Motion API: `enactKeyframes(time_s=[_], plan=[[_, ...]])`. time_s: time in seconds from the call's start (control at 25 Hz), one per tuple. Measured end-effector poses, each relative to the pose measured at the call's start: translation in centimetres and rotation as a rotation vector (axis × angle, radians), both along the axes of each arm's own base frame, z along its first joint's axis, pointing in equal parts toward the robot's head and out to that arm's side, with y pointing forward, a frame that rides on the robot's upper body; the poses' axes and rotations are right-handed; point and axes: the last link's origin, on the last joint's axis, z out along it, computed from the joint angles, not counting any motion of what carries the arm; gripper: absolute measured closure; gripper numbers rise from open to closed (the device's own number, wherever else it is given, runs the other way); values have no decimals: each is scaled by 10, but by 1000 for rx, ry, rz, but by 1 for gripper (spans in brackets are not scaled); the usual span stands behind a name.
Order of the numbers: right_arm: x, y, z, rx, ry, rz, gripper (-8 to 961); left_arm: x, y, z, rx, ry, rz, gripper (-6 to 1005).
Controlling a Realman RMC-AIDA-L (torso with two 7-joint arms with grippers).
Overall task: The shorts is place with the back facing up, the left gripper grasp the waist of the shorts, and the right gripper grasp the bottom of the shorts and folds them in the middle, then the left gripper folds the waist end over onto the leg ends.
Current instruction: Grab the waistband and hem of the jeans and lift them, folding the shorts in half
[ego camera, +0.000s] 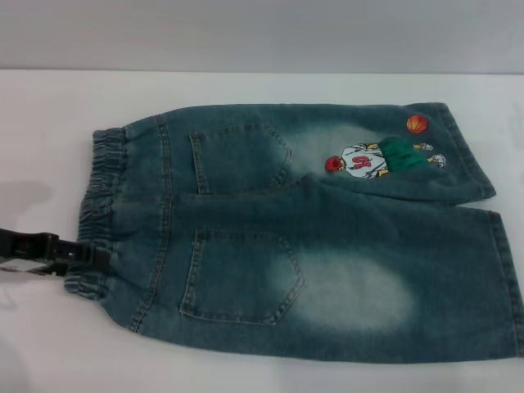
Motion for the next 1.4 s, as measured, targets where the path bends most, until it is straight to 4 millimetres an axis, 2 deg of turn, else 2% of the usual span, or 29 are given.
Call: enactKeyframes(time_s=[1.2, 1.4], plan=[[-1, 6, 0, -10, -7, -11, 392, -3, -8, -6, -35, 4, -28, 197], [-1, 6, 0, -10, -7, -12, 391, -8, -8, -4, -11, 28, -27, 340]])
